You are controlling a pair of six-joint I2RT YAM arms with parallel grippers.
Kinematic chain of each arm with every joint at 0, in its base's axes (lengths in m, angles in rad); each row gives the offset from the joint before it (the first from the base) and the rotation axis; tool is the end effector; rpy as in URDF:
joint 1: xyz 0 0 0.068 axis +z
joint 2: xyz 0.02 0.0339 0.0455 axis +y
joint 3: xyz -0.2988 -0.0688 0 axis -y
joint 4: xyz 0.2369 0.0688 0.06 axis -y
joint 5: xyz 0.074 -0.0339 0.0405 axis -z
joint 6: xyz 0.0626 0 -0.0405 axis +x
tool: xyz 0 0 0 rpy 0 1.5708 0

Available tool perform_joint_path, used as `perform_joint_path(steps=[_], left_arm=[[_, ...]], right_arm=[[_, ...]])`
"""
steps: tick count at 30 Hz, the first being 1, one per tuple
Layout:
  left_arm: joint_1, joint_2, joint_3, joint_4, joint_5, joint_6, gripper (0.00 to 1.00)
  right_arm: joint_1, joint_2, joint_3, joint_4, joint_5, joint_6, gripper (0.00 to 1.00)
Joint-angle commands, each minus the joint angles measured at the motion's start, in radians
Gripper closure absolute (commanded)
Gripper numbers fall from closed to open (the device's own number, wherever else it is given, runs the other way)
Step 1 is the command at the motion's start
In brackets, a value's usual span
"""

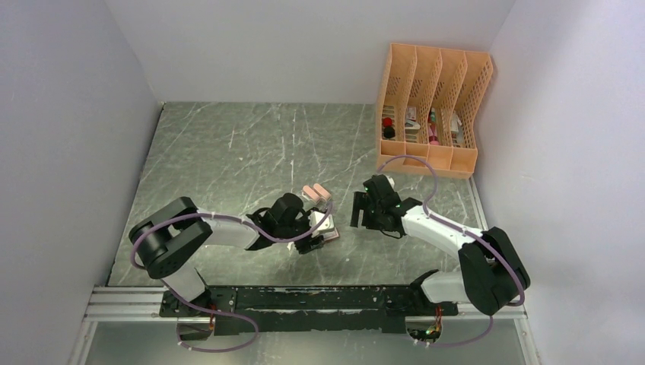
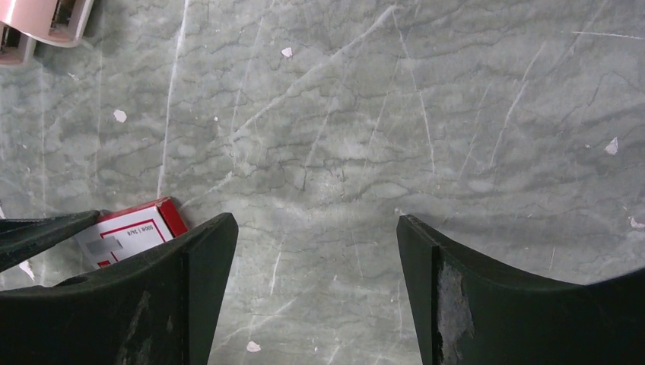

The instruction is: Load the staples into the stapler

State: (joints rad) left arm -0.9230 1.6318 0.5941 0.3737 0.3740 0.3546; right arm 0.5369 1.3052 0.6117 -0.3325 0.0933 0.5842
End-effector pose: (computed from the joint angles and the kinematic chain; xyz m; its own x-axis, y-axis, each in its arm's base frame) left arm 0.1715 -0.2646 0.1567 -0.0307 0.5762 -0.8167 0.9880 0.1410 0.0623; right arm 0.2030 0.1140 0.1799 -0.8710 0.1206 -0.4762 0.0151 0.9755 0.2194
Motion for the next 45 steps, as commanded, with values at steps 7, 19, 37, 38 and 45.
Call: perform_joint_path(steps=[7, 19, 37, 38, 45], left_arm=[[-0.022, 0.029, -0.092, 0.068, -0.097, -0.041, 0.39], [-0.042, 0.031, -0.133, 0.115, -0.13, -0.053, 0.52], [-0.053, 0.048, -0.12, 0.099, -0.132, -0.042, 0.51], [-0.053, 0.049, -0.118, 0.099, -0.133, -0.042, 0.51], [-0.055, 0.055, -0.115, 0.096, -0.13, -0.035, 0.51]], right_arm=[[0.009, 0.014, 0.039, -0.051, -0.001, -0.023, 0.18], [0.017, 0.03, 0.062, -0.061, -0.006, -0.03, 0.18], [0.041, 0.142, 0.111, 0.007, -0.162, -0.19, 0.18], [0.042, 0.149, 0.114, 0.007, -0.172, -0.201, 0.18], [0.046, 0.171, 0.117, 0.015, -0.223, -0.234, 0.18]])
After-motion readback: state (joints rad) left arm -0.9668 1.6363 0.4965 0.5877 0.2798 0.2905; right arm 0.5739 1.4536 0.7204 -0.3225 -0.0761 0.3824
